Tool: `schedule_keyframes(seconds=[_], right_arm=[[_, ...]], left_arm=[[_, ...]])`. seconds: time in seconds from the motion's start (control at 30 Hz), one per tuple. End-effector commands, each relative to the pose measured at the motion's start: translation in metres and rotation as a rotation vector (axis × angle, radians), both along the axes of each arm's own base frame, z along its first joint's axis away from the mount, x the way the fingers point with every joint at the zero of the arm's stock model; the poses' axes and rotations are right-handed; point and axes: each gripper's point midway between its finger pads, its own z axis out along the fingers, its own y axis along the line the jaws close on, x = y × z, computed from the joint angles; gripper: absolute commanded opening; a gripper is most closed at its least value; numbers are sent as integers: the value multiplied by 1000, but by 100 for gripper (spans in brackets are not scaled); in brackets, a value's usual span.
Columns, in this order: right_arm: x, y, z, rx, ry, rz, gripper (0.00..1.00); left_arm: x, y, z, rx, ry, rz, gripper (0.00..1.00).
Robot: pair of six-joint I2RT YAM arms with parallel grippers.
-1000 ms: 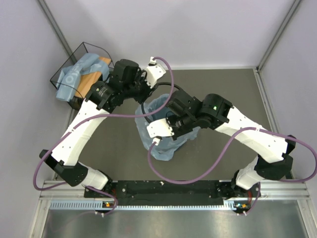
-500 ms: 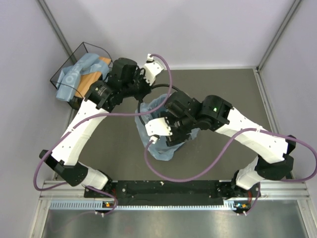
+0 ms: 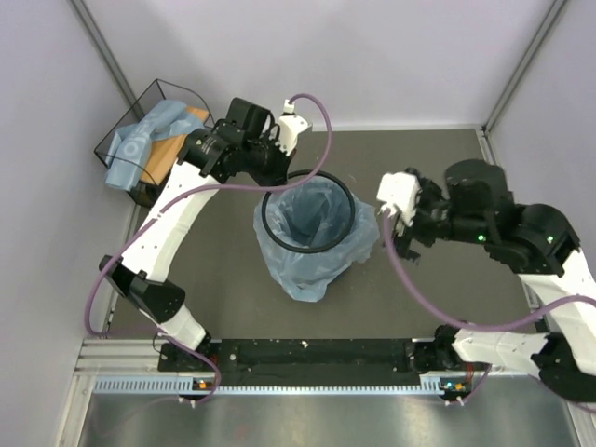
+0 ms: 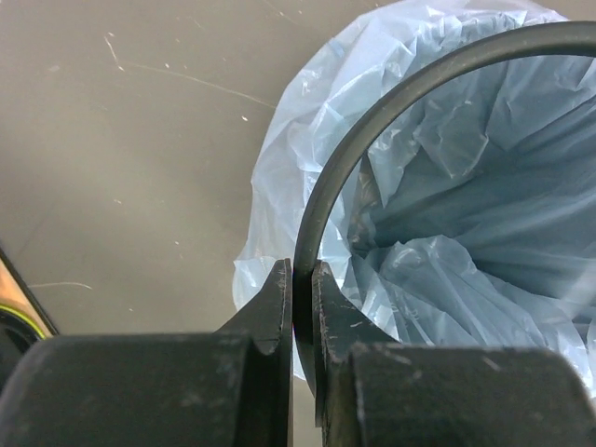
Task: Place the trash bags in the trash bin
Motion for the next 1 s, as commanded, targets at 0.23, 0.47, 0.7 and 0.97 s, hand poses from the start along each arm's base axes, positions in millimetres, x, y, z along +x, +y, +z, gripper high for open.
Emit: schedule_keyframes(seconds=[0.23,0.47,0.7,0.97], right_arm=[[71,-2,-7,470,551,-434,92],[102,5,-19,495,597,-524,87],[111,15,-26,477,588,-494,80],[109,29,-48,442,633,-467,72]], left_arm=[[-3,-14,-11,-13,75,2,0],[9,-19,-22,-5,58,47,0],[11,-19,-32,12,36,65,0],[11,-24,-41,6,38,79,0]])
